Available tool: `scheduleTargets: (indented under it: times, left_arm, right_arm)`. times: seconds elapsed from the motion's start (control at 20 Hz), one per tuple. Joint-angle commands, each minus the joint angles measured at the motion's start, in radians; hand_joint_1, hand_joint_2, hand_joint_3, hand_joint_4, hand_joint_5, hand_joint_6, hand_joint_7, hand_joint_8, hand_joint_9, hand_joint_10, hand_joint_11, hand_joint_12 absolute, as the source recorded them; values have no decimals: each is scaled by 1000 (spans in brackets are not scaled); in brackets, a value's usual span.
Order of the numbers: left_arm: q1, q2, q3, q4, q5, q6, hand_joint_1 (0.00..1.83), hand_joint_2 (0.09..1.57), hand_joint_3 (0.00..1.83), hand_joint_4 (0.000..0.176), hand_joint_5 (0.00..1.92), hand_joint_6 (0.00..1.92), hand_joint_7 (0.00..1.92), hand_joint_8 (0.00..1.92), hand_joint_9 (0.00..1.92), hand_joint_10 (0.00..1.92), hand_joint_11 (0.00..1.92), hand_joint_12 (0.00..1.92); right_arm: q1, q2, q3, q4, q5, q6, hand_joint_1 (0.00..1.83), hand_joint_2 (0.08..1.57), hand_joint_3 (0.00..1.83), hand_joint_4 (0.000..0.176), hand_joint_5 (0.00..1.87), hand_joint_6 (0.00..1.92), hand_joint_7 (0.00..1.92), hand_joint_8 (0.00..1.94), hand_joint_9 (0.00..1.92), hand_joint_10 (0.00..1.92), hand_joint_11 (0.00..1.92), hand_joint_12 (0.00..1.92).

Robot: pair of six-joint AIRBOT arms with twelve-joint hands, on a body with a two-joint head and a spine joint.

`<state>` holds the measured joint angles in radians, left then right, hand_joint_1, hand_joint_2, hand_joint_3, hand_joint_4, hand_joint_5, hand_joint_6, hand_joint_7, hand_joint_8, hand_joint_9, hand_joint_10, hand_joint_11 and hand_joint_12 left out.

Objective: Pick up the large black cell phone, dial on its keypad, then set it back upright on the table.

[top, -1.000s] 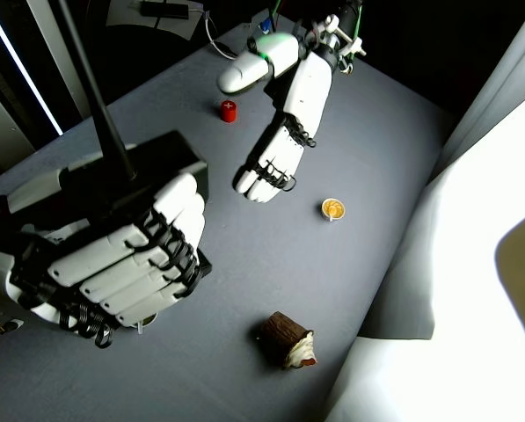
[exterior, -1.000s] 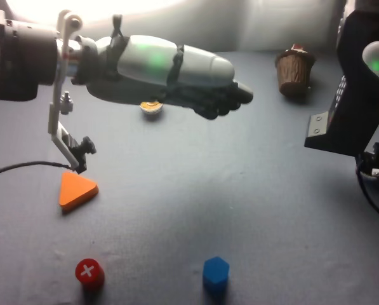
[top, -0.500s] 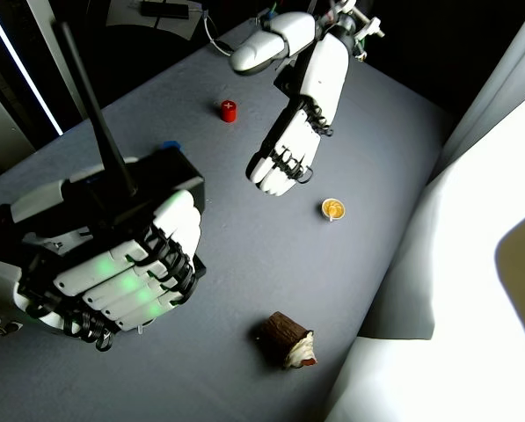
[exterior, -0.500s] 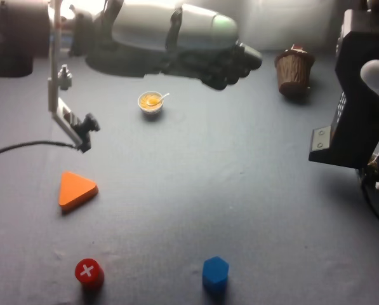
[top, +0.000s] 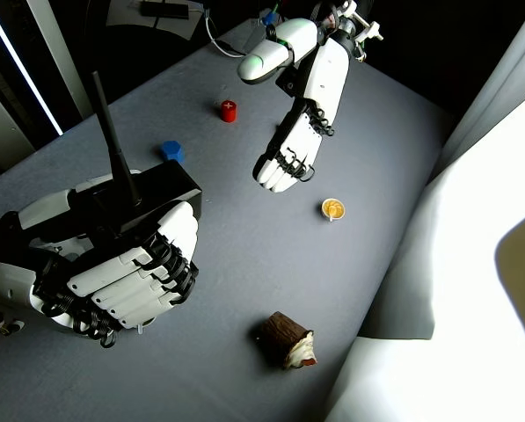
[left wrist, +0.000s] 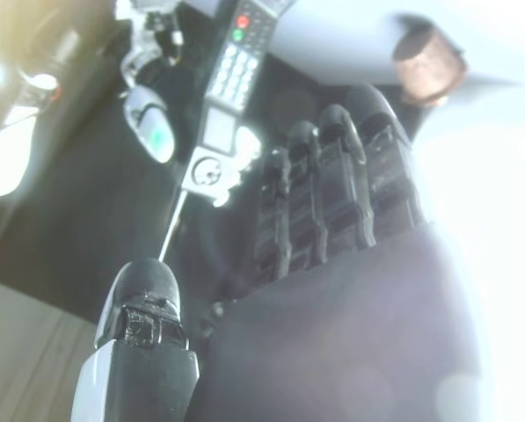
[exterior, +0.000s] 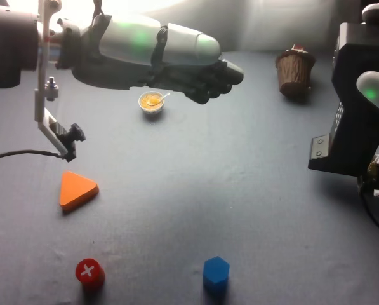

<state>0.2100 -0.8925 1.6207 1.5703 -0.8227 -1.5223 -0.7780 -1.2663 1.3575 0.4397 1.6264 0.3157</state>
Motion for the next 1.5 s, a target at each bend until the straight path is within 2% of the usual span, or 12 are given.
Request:
scheduleTargets:
  times: [0.0, 0.15, 0.3, 0.35, 0.45, 0.6, 0.65, 0.9, 1.05, 1.2, 1.4, 1.45]
  left_arm:
    - [-12, 9, -2, -86, -29, 0, 0, 1178, 0, 28, 221, 0, 216, 2, 201, 3, 0, 534]
    - [12, 18, -11, -93, -29, 20, 0, 1184, 1, 21, 243, 4, 215, 4, 197, 2, 0, 512]
    - [23, 24, -21, -93, -30, 32, 0, 1185, 0, 22, 229, 3, 199, 2, 184, 0, 0, 435]
    - [24, 24, -23, -93, -30, 32, 0, 1188, 1, 25, 245, 6, 221, 7, 197, 3, 0, 486]
    - [22, 24, -23, -93, -30, 32, 0, 1195, 2, 25, 241, 2, 209, 1, 186, 1, 0, 525]
    - [26, 26, -20, -95, -30, 32, 0, 1194, 0, 29, 224, 1, 196, 2, 175, 0, 0, 480]
    - [29, 26, -19, -96, -30, 32, 0, 1193, 0, 28, 220, 1, 194, 2, 182, 3, 0, 487]
    - [72, 38, -20, -120, -28, 33, 0, 1181, 0, 27, 204, 1, 200, 0, 170, 1, 0, 477]
    - [80, 40, -19, -123, -27, 35, 0, 1183, 0, 28, 216, 4, 216, 3, 177, 3, 0, 462]
    - [91, 42, -28, -125, -26, 35, 0, 1182, 0, 25, 223, 2, 202, 0, 182, 2, 0, 486]
    - [78, 42, -35, -125, -23, 36, 0, 1188, 1, 25, 222, 0, 178, 1, 175, 0, 0, 454]
    - [75, 42, -35, -126, -22, 37, 0, 1188, 1, 28, 228, 2, 186, 4, 175, 1, 0, 491]
  right_arm:
    - [0, 10, 5, -4, 138, 24, 1491, 1095, 1, 0, 951, 831, 1008, 815, 962, 1077, 851, 1581]
    - [-2, 4, 5, -4, 138, 27, 1490, 1104, 1, 0, 944, 831, 968, 894, 947, 1098, 831, 1605]
    - [-8, -4, 4, -4, 138, 27, 1489, 1112, 1, 0, 924, 894, 938, 917, 955, 1098, 798, 1619]
    - [-10, -8, 4, -4, 138, 26, 1487, 1117, 0, 0, 925, 878, 928, 949, 930, 1132, 791, 1635]
    - [-9, -18, 3, -4, 138, 21, 1487, 1111, 0, 0, 936, 834, 929, 937, 926, 1140, 860, 1593]
    - [-1, -30, 3, -4, 138, 16, 1487, 1110, 0, 0, 948, 804, 943, 927, 907, 1166, 864, 1592]
    - [0, -32, 2, -4, 138, 15, 1490, 1098, 0, 0, 983, 753, 975, 866, 935, 1127, 883, 1565]
    - [3, -47, 8, -4, 138, 12, 1487, 1114, 0, 0, 943, 844, 913, 951, 926, 1137, 827, 1615]
    - [4, -56, 11, -4, 138, 10, 1487, 1121, 1, 0, 880, 922, 884, 992, 936, 1132, 857, 1595]
    - [3, -68, 21, -12, 138, 9, 1488, 1115, 0, 0, 911, 874, 924, 936, 941, 1127, 838, 1610]
    - [-7, -80, 29, -21, 138, 9, 1486, 1125, 0, 0, 888, 896, 891, 998, 917, 1165, 834, 1621]
    - [-9, -81, 30, -30, 138, 9, 1489, 1111, 0, 0, 920, 847, 942, 935, 948, 1113, 846, 1602]
